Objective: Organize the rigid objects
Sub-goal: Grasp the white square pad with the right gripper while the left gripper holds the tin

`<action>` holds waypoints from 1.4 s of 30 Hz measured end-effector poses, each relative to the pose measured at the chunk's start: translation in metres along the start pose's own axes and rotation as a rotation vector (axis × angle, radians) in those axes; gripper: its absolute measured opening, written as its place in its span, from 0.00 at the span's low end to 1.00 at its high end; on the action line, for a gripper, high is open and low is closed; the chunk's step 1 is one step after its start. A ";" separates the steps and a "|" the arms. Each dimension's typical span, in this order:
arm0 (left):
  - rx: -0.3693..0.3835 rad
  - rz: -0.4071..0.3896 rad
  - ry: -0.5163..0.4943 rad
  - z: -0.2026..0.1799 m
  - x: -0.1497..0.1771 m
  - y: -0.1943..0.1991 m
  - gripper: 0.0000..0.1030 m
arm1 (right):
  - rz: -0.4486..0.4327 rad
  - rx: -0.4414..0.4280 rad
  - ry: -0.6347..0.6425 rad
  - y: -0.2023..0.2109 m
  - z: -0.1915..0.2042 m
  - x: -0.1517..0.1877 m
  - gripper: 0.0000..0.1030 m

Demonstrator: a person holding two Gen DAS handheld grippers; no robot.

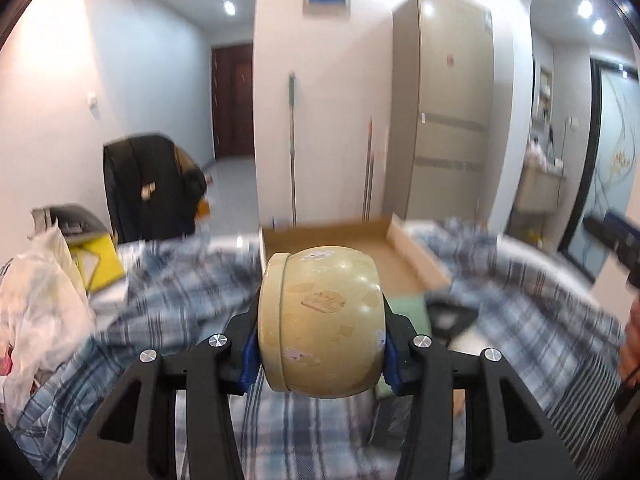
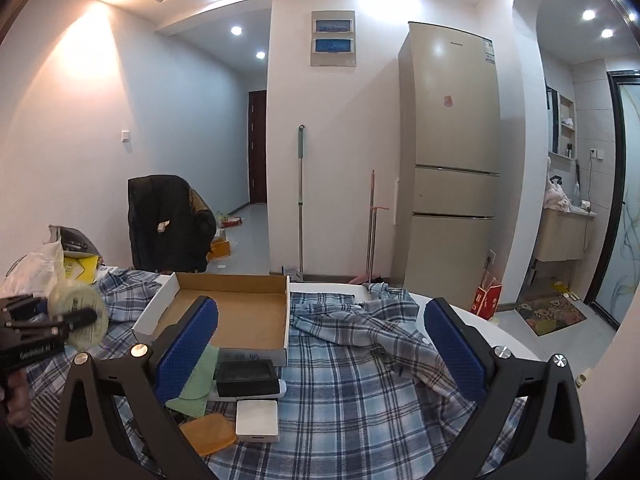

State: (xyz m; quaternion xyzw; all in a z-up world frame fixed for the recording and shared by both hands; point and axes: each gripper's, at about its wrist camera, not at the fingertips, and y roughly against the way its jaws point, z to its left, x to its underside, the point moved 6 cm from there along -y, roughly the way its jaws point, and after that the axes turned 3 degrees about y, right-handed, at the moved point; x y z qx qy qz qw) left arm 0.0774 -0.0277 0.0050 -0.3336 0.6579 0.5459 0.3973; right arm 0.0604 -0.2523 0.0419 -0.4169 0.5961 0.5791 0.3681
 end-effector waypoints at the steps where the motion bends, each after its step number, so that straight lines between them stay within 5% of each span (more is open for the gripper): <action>1: 0.008 -0.022 0.003 -0.002 -0.004 0.003 0.49 | 0.043 -0.017 0.007 -0.006 0.003 0.002 1.00; 5: 0.006 -0.128 -0.010 -0.012 -0.017 0.013 0.49 | 0.281 -0.081 0.021 -0.043 0.022 0.031 0.99; 13: 0.010 -0.111 -0.051 -0.016 0.001 0.007 0.49 | 0.584 -0.231 -0.019 -0.101 0.048 0.094 0.82; 20: 0.020 -0.003 0.031 0.001 0.022 -0.021 0.49 | 0.653 -0.239 0.041 -0.115 0.066 0.111 0.74; 25: 0.016 0.003 0.039 0.003 0.028 -0.023 0.49 | 0.684 -0.226 0.022 -0.126 0.065 0.119 0.67; 29: 0.014 -0.014 0.009 -0.002 0.029 -0.022 0.49 | 0.718 -0.221 0.041 -0.132 0.067 0.128 0.44; 42: 0.010 -0.003 0.033 0.007 0.029 -0.025 0.49 | 0.685 -0.185 0.131 -0.119 0.060 0.139 0.43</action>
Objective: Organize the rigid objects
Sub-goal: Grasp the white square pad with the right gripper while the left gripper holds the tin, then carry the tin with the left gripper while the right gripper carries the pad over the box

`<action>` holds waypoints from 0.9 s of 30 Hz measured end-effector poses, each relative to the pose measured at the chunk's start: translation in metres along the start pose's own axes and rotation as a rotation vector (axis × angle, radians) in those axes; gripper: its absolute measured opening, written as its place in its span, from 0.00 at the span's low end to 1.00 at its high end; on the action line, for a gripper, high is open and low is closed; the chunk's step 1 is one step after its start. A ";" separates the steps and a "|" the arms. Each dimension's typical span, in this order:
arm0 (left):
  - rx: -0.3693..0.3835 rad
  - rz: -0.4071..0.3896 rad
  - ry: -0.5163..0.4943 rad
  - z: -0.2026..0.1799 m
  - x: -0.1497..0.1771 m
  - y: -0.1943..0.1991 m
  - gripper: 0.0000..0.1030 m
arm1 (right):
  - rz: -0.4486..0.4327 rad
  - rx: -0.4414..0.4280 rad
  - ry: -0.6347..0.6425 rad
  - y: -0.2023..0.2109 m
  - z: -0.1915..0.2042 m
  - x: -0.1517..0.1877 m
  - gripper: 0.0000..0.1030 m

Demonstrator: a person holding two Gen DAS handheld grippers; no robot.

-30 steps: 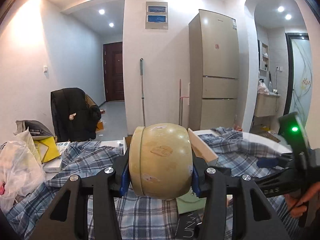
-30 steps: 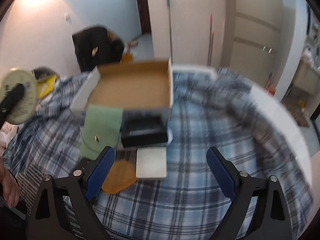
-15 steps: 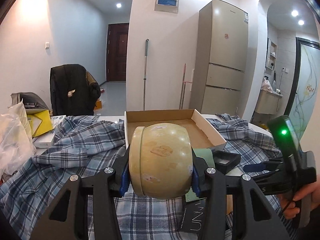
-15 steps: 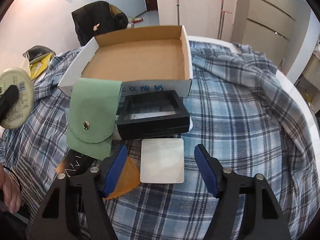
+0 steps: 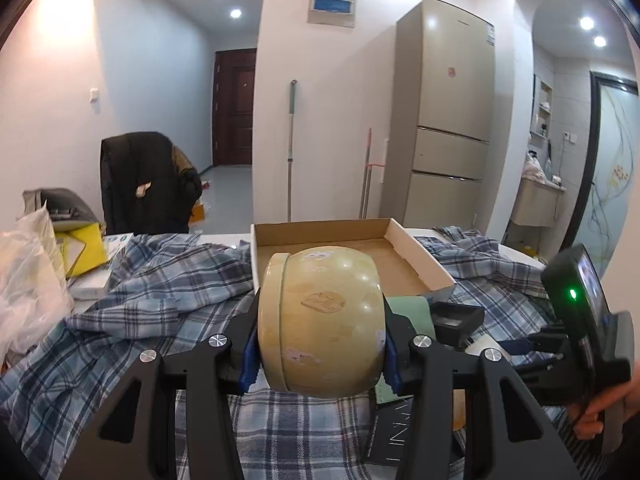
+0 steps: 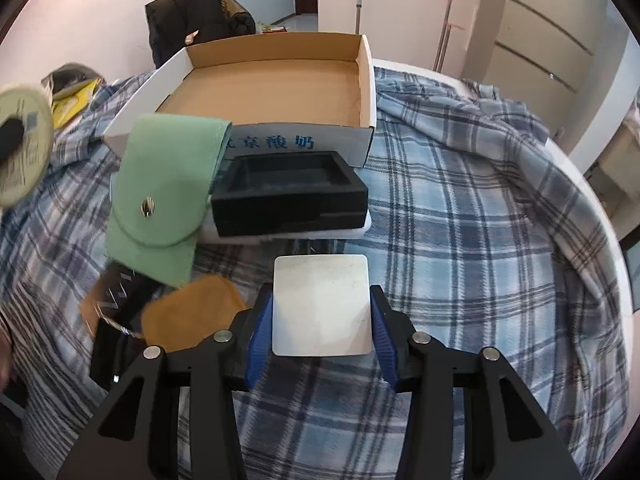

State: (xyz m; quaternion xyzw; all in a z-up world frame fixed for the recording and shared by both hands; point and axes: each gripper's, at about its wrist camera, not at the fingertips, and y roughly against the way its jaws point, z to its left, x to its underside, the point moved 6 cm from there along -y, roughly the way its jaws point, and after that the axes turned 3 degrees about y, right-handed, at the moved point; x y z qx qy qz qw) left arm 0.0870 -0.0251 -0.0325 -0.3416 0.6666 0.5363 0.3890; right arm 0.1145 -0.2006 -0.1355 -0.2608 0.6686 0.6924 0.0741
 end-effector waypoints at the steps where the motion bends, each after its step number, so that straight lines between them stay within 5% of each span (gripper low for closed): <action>1: -0.007 -0.003 0.004 0.002 -0.001 0.001 0.49 | 0.003 0.004 -0.006 0.001 -0.002 0.002 0.43; 14: -0.134 -0.002 -0.037 0.018 -0.016 0.024 0.49 | -0.087 -0.042 -0.043 0.058 -0.015 0.009 0.42; 21: -0.163 -0.100 -0.022 0.020 -0.077 0.045 0.49 | -0.243 -0.017 -0.018 0.109 -0.012 -0.037 0.42; 24: -0.163 -0.063 -0.053 0.009 -0.099 0.041 0.49 | -0.306 -0.025 -0.033 0.124 -0.011 -0.068 0.42; 27: -0.066 -0.056 0.031 0.002 -0.122 0.036 0.49 | -0.364 0.016 -0.024 0.134 -0.007 -0.106 0.43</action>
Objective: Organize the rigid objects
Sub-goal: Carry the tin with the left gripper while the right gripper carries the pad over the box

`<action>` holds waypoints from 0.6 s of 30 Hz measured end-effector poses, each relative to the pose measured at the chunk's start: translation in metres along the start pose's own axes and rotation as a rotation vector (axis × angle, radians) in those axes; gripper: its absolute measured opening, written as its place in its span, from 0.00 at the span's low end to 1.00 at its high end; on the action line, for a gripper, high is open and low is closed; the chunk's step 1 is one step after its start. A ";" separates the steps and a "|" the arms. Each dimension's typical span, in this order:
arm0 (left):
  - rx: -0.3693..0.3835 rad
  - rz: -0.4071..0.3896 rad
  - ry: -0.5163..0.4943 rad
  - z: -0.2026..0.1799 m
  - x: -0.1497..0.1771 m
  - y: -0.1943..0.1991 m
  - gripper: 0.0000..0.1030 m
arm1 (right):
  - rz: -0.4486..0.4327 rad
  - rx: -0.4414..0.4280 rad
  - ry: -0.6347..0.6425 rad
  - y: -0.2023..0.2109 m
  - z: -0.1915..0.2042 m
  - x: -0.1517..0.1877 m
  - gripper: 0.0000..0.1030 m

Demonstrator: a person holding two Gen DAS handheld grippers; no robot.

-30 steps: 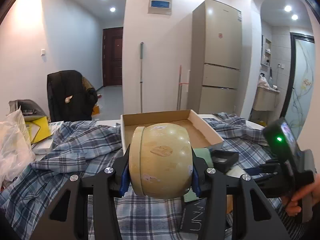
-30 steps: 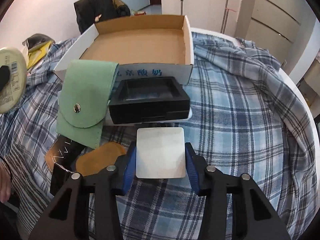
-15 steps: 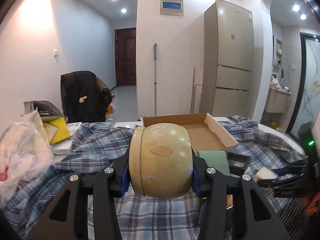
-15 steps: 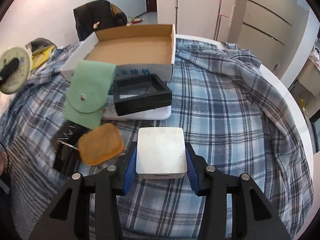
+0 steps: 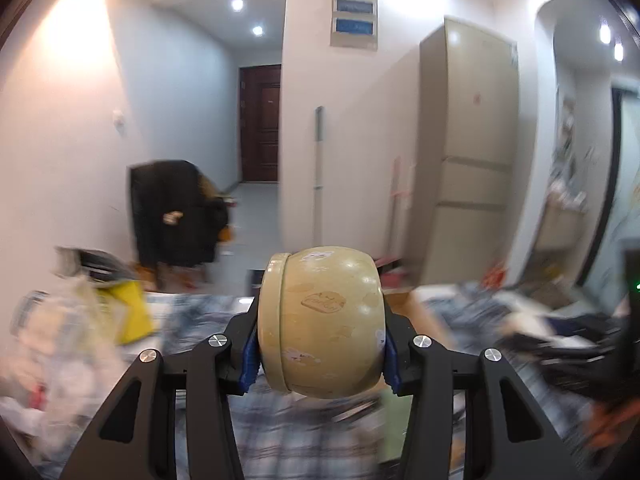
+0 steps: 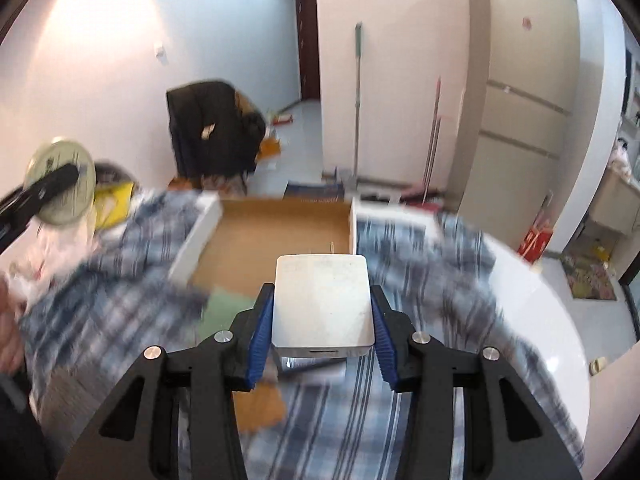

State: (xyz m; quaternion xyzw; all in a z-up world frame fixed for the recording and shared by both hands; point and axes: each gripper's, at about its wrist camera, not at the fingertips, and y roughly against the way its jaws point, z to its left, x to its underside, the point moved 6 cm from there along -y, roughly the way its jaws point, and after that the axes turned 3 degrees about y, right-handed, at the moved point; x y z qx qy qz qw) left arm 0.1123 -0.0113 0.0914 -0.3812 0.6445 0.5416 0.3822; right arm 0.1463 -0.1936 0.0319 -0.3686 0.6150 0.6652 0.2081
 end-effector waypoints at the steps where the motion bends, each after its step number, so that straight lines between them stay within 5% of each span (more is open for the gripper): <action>1: 0.006 -0.005 0.007 -0.003 -0.007 -0.004 0.49 | -0.014 0.017 0.006 -0.004 0.003 -0.013 0.42; 5: -0.007 0.038 -0.006 -0.010 -0.024 -0.042 0.49 | -0.027 -0.008 -0.035 -0.023 0.010 -0.047 0.42; 8: 0.034 0.151 -0.036 -0.012 -0.010 -0.084 0.49 | -0.020 -0.058 -0.126 -0.045 0.008 -0.058 0.42; 11: -0.003 0.202 -0.031 -0.004 0.016 -0.115 0.49 | 0.069 -0.138 -0.230 -0.083 0.008 -0.051 0.42; 16: -0.029 0.277 -0.050 0.000 0.051 -0.158 0.49 | 0.109 -0.043 -0.184 -0.123 0.008 -0.028 0.42; 18: -0.032 0.333 -0.040 0.003 0.065 -0.173 0.49 | 0.153 -0.101 -0.218 -0.137 0.003 -0.015 0.42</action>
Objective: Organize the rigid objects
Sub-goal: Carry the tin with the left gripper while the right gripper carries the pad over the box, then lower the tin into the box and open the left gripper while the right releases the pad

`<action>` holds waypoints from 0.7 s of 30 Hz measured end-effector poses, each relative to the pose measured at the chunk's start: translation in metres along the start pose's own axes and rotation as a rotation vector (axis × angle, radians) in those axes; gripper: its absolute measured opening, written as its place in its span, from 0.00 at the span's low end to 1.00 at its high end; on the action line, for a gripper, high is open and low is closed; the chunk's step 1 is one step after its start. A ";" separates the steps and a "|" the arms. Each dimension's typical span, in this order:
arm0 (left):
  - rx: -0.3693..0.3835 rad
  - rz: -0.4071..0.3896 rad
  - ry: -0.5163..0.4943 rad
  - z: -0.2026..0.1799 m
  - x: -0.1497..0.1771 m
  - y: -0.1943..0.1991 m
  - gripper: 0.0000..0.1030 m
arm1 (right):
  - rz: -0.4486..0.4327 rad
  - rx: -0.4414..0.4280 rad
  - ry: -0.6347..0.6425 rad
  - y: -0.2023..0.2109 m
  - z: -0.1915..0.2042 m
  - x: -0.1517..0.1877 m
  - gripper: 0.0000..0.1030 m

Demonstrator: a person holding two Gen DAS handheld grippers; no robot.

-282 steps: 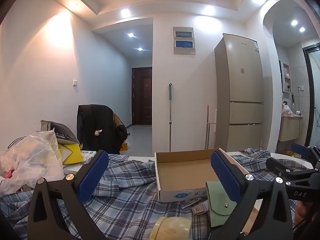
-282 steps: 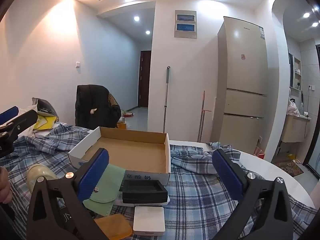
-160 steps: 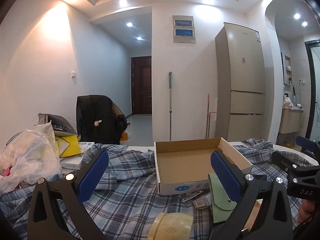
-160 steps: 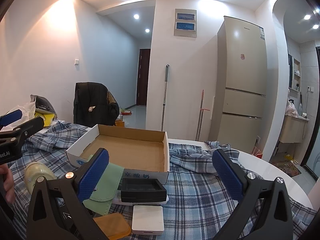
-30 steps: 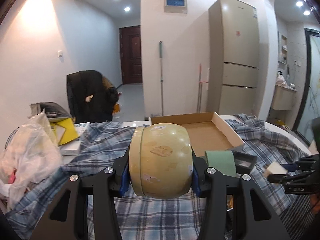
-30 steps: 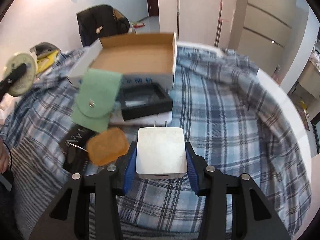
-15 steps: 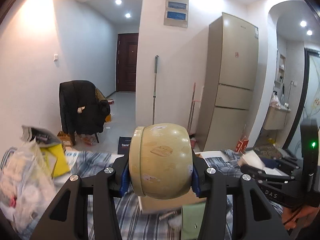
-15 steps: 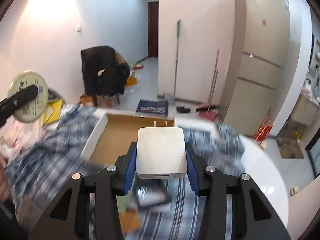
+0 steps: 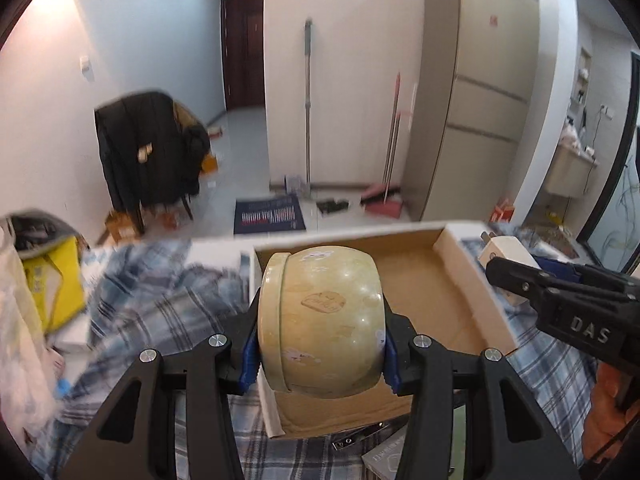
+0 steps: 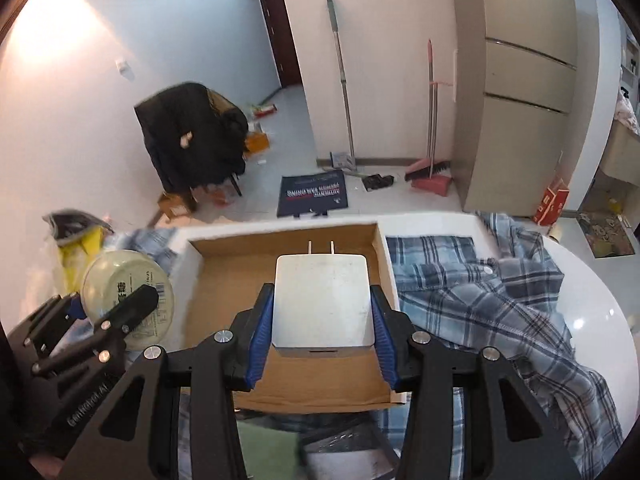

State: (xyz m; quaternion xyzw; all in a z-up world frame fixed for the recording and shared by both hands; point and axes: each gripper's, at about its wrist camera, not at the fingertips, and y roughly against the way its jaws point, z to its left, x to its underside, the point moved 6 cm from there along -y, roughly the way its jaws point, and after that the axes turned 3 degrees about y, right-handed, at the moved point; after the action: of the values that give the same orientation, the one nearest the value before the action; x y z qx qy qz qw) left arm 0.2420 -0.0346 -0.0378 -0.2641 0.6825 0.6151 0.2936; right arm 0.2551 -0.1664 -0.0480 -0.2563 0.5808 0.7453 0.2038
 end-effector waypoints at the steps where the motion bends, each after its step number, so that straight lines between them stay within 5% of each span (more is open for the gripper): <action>1: -0.005 0.022 -0.002 0.000 0.005 -0.007 0.49 | 0.031 -0.041 -0.034 -0.008 -0.006 0.005 0.42; 12: -0.100 0.199 -0.058 -0.007 0.043 -0.053 0.49 | 0.135 -0.001 0.003 -0.045 -0.015 0.027 0.42; 18: -0.134 0.207 -0.111 -0.014 0.050 -0.056 0.49 | 0.147 0.012 0.007 -0.047 -0.019 0.031 0.43; 21: -0.137 0.174 -0.127 -0.015 0.045 -0.049 0.68 | 0.160 0.014 0.011 -0.050 -0.021 0.034 0.43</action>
State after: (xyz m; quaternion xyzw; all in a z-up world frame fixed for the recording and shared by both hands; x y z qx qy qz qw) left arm 0.2453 -0.0550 -0.1028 -0.1839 0.6393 0.6988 0.2628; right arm 0.2612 -0.1739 -0.1112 -0.2115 0.6058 0.7536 0.1424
